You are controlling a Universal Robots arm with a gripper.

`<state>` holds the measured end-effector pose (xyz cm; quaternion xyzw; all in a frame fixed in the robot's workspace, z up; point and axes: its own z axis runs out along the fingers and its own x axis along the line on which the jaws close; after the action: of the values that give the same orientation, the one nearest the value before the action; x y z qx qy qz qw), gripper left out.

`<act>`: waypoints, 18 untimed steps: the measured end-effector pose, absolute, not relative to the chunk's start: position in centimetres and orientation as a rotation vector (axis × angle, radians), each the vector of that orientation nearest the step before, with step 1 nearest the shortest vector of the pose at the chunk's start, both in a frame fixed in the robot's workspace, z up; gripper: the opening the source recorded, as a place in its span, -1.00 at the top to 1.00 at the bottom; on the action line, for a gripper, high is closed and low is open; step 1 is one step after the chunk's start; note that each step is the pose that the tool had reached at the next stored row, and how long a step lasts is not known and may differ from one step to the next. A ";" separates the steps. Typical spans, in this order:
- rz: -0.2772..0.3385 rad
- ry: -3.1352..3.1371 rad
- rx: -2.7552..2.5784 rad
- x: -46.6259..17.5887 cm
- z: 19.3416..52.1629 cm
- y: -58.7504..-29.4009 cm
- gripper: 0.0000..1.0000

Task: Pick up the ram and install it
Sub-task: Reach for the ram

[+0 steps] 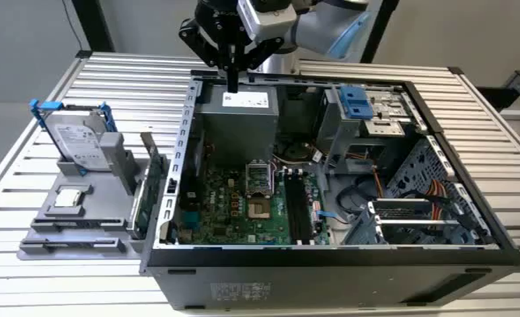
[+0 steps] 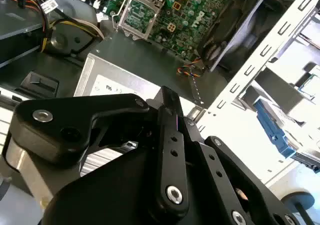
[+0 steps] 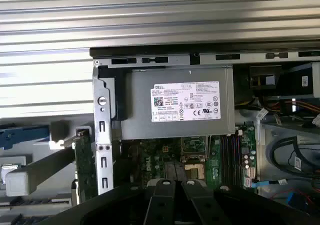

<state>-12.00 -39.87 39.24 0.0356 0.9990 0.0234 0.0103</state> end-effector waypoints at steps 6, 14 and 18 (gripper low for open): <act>0.073 3.118 0.111 -12.0 39.2 -39.9 1.00; 0.073 3.118 0.111 -12.1 39.2 -39.9 1.00; 0.073 3.118 0.111 -12.8 39.2 -39.9 1.00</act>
<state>-12.84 -39.87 39.24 0.0356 0.9990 0.0234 0.0102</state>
